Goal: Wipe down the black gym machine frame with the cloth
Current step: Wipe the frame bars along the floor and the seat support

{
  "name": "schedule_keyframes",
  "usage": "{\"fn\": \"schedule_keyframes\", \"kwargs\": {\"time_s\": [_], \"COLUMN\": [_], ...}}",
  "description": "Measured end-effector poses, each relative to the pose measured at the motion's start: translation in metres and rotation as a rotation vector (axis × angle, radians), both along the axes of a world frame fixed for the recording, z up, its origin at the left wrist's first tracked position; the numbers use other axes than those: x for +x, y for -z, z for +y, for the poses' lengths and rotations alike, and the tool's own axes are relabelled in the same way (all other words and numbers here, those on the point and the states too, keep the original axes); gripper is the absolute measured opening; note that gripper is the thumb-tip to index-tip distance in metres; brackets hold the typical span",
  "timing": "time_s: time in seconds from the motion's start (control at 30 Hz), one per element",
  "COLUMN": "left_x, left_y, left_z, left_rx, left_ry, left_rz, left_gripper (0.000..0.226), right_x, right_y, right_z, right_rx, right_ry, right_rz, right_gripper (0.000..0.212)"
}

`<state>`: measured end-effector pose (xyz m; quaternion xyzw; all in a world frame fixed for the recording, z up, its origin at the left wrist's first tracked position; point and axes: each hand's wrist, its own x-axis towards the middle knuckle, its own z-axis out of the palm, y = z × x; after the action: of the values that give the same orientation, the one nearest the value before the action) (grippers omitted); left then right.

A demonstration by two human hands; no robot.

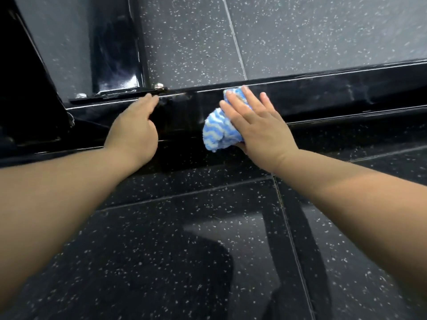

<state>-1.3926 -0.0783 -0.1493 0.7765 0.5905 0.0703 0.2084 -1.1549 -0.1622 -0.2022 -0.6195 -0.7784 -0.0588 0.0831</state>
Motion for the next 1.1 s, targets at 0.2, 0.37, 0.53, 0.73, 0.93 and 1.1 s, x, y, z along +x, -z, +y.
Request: {"fn": "schedule_keyframes", "kwargs": {"time_s": [0.2,0.37,0.53,0.73,0.93,1.1], "left_x": [-0.048,-0.059,-0.040,0.037,0.111,0.167], "left_y": [-0.004,-0.008,-0.002,0.008,-0.008,-0.004], "left_z": [-0.013,-0.012,-0.013,-0.010,-0.009,-0.006], "left_rx": [-0.021,-0.055,0.007,-0.071,-0.062,-0.144], "left_ry": [-0.024,-0.049,0.025,0.308,0.523,0.493], "left_rz": [0.087,0.120,0.100,0.116,0.169,0.349], "left_gripper": [0.062,0.063,0.067,0.065,0.058,0.063], "right_x": [-0.099,-0.126,-0.090,0.028,0.144,0.117], "right_y": [-0.003,-0.007,-0.003,-0.013,-0.025,-0.020], "right_z": [0.042,0.060,0.047,0.003,-0.022,-0.006], "right_rx": [-0.060,-0.097,-0.070,-0.167,-0.305,-0.325], "right_ry": [-0.114,-0.138,-0.126,0.120,0.759,0.775], "right_rz": [-0.045,-0.094,-0.071,-0.033,0.033,0.020], "right_gripper": [0.065,0.083,0.082,0.081,0.083,0.078]}}
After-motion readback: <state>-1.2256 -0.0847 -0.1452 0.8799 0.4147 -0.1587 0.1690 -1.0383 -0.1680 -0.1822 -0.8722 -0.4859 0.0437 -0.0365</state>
